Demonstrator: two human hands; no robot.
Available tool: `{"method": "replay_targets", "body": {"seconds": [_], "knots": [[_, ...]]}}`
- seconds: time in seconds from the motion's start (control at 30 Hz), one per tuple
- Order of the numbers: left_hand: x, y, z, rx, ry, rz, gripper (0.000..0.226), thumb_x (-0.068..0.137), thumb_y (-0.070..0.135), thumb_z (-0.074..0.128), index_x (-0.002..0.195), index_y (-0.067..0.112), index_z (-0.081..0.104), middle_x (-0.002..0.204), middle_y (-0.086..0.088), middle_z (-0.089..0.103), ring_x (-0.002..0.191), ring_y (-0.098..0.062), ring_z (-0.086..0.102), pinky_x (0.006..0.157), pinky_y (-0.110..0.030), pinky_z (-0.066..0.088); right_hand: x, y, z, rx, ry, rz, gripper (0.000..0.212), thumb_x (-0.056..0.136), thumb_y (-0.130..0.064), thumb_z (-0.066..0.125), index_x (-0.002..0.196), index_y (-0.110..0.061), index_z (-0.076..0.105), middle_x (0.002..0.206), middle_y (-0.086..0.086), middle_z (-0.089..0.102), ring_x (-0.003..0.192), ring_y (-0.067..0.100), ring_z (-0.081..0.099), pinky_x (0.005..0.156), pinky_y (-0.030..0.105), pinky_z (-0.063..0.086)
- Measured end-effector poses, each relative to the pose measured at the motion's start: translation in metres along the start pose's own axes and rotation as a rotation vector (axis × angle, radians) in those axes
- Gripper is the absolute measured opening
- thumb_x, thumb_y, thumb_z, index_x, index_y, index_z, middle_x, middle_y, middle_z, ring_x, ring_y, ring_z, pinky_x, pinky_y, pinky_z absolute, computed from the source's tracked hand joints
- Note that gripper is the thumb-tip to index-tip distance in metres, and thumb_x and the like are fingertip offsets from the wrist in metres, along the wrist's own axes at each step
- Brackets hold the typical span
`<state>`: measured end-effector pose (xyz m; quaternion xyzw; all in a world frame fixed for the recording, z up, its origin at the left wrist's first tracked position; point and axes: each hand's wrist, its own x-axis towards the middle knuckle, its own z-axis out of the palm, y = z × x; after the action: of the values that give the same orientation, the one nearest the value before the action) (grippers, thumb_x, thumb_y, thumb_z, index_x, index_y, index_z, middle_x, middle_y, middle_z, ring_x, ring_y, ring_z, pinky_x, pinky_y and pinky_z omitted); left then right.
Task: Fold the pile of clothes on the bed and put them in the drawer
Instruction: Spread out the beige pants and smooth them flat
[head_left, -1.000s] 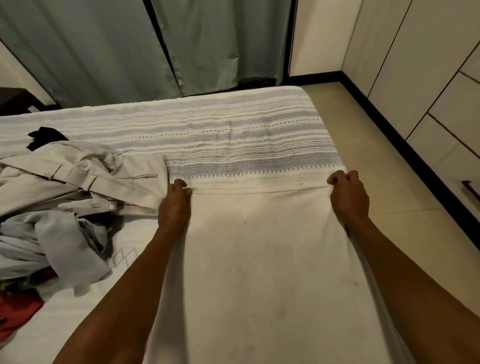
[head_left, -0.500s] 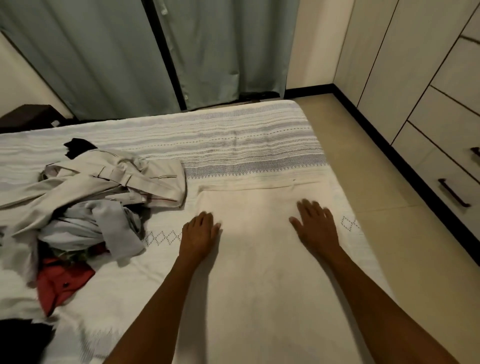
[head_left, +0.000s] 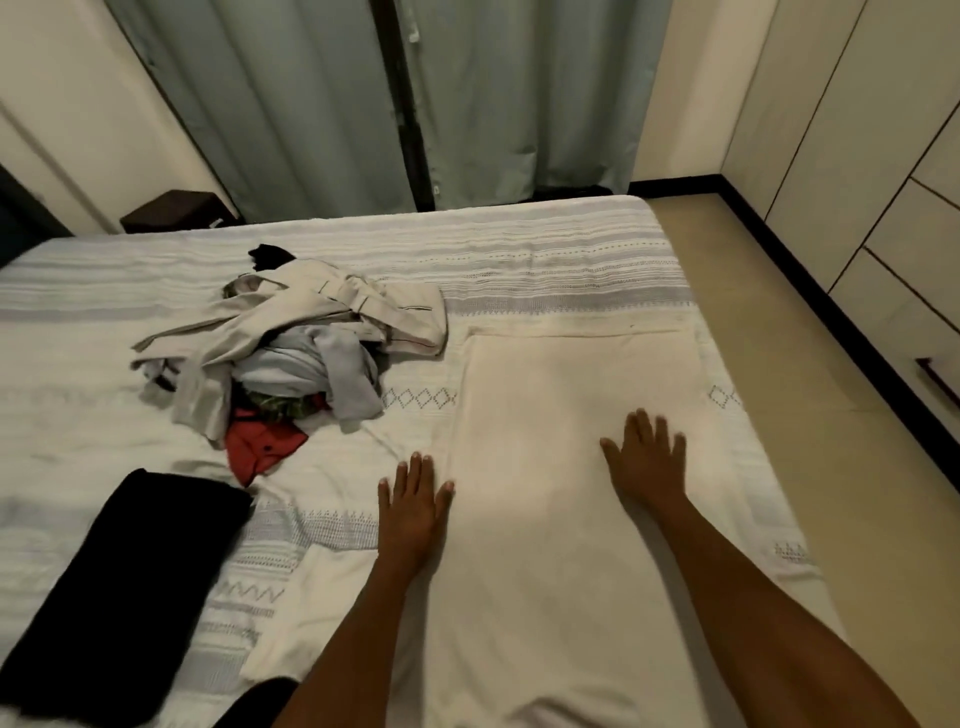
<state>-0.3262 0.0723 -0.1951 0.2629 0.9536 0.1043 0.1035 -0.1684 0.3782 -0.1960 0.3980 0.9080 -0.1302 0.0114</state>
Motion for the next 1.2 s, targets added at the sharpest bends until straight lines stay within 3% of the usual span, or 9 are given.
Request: {"method": "replay_targets", "body": {"seconds": [0.07,0.13,0.23,0.4,0.57,0.67,0.8,1.07,1.2], "knots": [[0.003,-0.007,-0.011,-0.058,0.063,-0.045,0.076,0.094,0.058,0.012,0.146,0.014,0.046,0.153,-0.010,0.043,0.140,-0.034,0.039,0.113,-0.050,0.028,0.005,-0.022,-0.007,0.008,0.023,0.023,0.070,0.105,-0.053,0.023,0.160,-0.011,0.016,0.167,0.011,0.012,0.154,0.033,0.006,0.124,0.049,0.005],[0.011,-0.009,-0.018,-0.102,0.155,-0.038,0.055,0.097,0.045,0.025,0.119,0.014,0.064,0.120,-0.012,0.065,0.106,-0.037,0.061,0.089,-0.047,0.048,0.017,-0.055,-0.013,0.043,0.024,-0.075,0.066,0.106,-0.050,0.029,0.158,-0.011,0.021,0.165,0.012,0.019,0.152,0.034,0.013,0.122,0.045,0.010],[0.025,-0.001,-0.032,-0.205,0.202,-0.077,0.041,0.102,0.042,0.032,0.089,0.019,0.063,0.092,-0.005,0.067,0.086,-0.031,0.063,0.073,-0.042,0.049,0.037,-0.105,-0.015,0.110,0.006,-0.219,0.056,0.104,-0.047,0.040,0.149,-0.015,0.042,0.152,0.010,0.044,0.141,0.032,0.037,0.112,0.043,0.030],[0.063,-0.005,-0.033,-0.301,0.069,-0.129,0.045,0.099,0.058,0.042,0.079,0.020,0.058,0.083,0.001,0.067,0.085,-0.025,0.064,0.069,-0.033,0.044,0.090,-0.188,-0.009,0.214,-0.100,-0.296,0.048,0.102,-0.047,0.047,0.140,-0.019,0.052,0.140,0.007,0.056,0.128,0.034,0.050,0.103,0.042,0.041],[0.089,0.005,-0.024,-0.324,-0.036,-0.123,0.051,0.090,0.072,0.046,0.081,0.025,0.061,0.086,0.005,0.064,0.083,-0.017,0.062,0.071,-0.029,0.042,0.145,-0.232,0.004,0.248,-0.097,-0.188,0.058,0.095,-0.060,0.052,0.119,-0.007,0.056,0.121,0.013,0.064,0.115,0.034,0.059,0.090,0.041,0.046],[0.092,0.008,-0.015,-0.347,-0.062,-0.128,0.043,0.086,0.065,0.054,0.081,0.023,0.060,0.093,0.002,0.061,0.087,-0.018,0.062,0.076,-0.031,0.047,0.157,-0.248,0.009,0.183,-0.107,-0.114,0.070,0.089,-0.064,0.060,0.123,-0.004,0.054,0.122,0.015,0.063,0.117,0.034,0.059,0.094,0.039,0.045],[0.083,0.018,-0.019,-0.268,-0.116,-0.121,0.035,0.086,0.050,0.056,0.091,0.016,0.061,0.107,-0.004,0.058,0.101,-0.027,0.058,0.085,-0.036,0.047,0.163,-0.254,0.006,0.143,-0.131,-0.105,0.040,0.094,-0.037,0.059,0.119,-0.006,0.059,0.123,0.015,0.063,0.115,0.035,0.060,0.090,0.035,0.044],[0.042,0.068,-0.036,-0.498,0.052,-0.076,0.022,0.100,0.035,0.050,0.107,0.016,0.058,0.100,-0.005,0.068,0.094,-0.026,0.064,0.077,-0.034,0.047,0.175,-0.201,-0.006,0.996,-0.135,0.194,0.016,0.073,-0.025,0.061,0.065,-0.012,0.065,0.074,0.012,0.068,0.085,0.038,0.070,0.072,0.044,0.055],[0.026,0.119,-0.032,-0.416,0.148,0.069,0.027,0.103,0.033,0.043,0.117,0.014,0.058,0.111,-0.005,0.065,0.104,-0.025,0.061,0.084,-0.036,0.044,0.168,-0.158,-0.022,1.113,-0.020,0.220,0.022,0.083,-0.019,0.062,0.062,-0.013,0.056,0.067,0.009,0.058,0.073,0.026,0.061,0.065,0.043,0.048]]}}
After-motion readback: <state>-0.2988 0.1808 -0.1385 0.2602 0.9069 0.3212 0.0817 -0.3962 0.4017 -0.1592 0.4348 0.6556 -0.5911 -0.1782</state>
